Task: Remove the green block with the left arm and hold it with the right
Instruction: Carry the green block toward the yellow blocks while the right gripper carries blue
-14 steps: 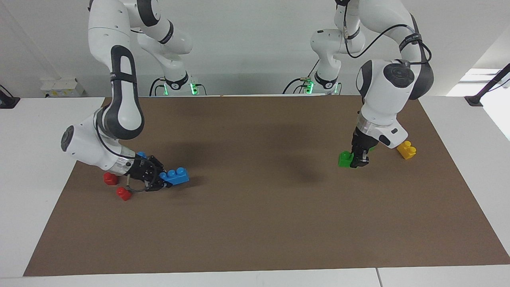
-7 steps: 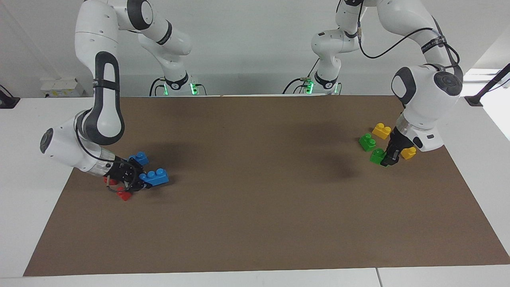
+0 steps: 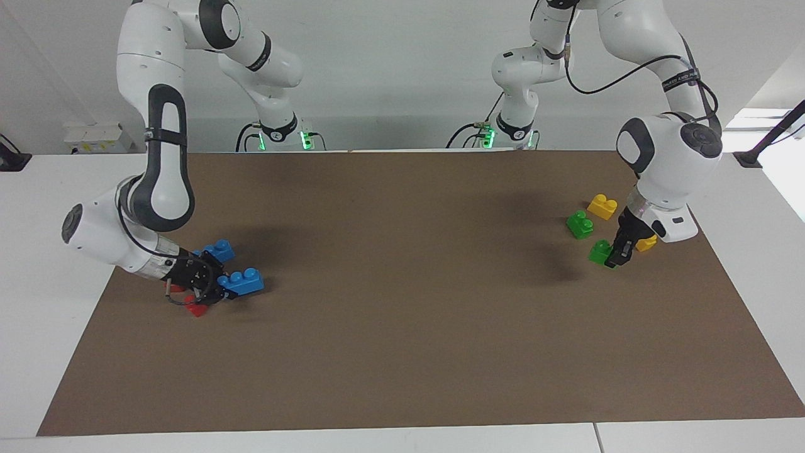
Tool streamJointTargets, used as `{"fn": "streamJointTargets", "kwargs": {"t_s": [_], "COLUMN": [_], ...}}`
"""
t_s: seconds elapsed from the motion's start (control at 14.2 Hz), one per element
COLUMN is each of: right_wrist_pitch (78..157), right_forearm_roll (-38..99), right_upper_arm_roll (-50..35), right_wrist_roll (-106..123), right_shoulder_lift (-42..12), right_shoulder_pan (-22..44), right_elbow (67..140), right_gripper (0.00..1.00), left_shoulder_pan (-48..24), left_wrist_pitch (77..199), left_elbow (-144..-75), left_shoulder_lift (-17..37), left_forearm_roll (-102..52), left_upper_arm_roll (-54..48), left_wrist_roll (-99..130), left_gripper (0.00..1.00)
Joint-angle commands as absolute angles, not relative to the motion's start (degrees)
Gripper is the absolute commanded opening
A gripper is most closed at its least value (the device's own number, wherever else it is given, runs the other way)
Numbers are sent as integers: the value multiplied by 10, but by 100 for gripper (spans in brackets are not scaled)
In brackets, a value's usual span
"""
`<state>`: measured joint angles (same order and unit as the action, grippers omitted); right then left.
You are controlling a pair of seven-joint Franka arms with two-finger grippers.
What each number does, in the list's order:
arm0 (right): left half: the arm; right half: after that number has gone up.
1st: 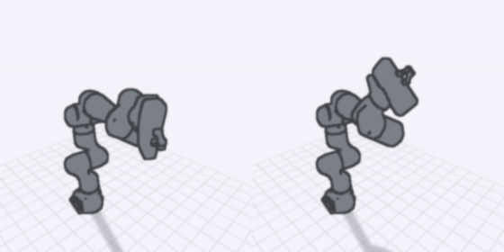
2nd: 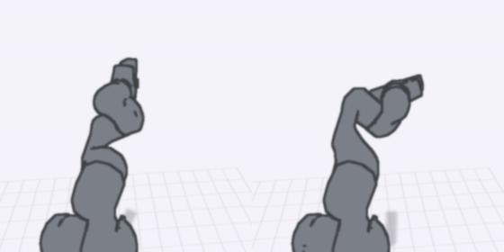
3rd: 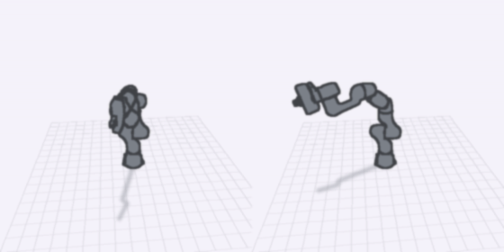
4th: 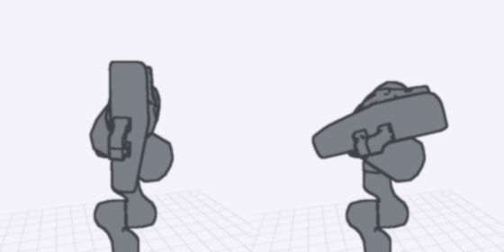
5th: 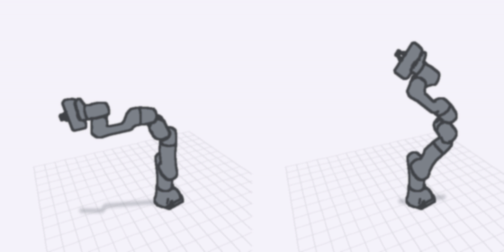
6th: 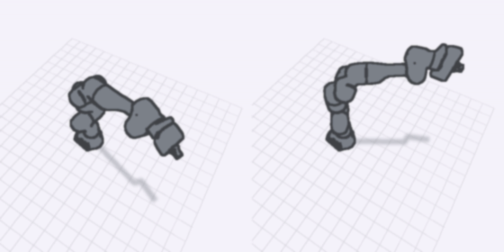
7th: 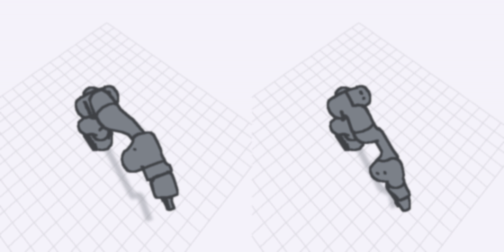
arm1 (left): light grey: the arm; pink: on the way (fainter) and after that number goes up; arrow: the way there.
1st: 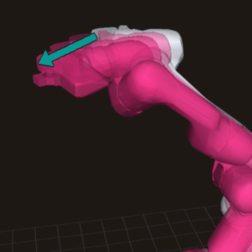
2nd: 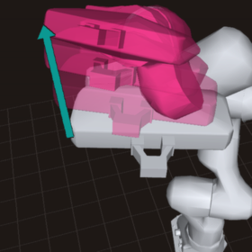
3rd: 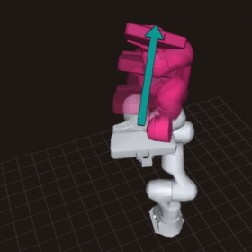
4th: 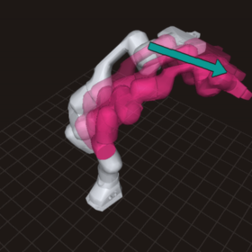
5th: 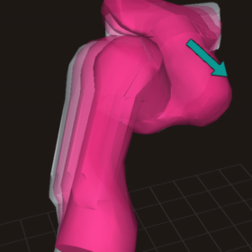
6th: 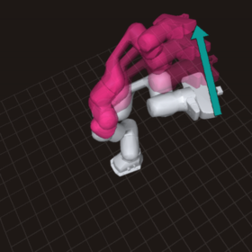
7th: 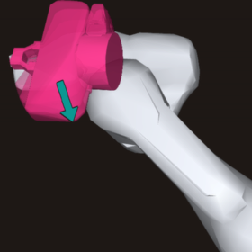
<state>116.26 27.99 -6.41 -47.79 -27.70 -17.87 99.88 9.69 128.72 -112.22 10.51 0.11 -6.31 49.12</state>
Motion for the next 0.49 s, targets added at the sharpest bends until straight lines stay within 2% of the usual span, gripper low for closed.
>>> {"fn": "streamJointTargets", "kwargs": {"t_s": [0.0,0.42], "right_wrist_pitch": [1177,1220], "right_forearm_roll": [272,272], "right_upper_arm_roll": [-71,-72], "right_wrist_roll": [-467,-467], "right_shoulder_lift": [-279,-271], "right_shoulder_pan": [-197,-196], "right_elbow": [1009,1048], "right_gripper": [0,0], "left_shoulder_pan": [105,125], "left_wrist_pitch": [1321,1372], "left_elbow": [-1137,-1137], "left_shoulder_lift": [112,159], "left_forearm_roll": [-10,-10], "left_upper_arm_roll": [-66,-65], "left_wrist_roll": [474,427], "left_gripper": [0,0]}}
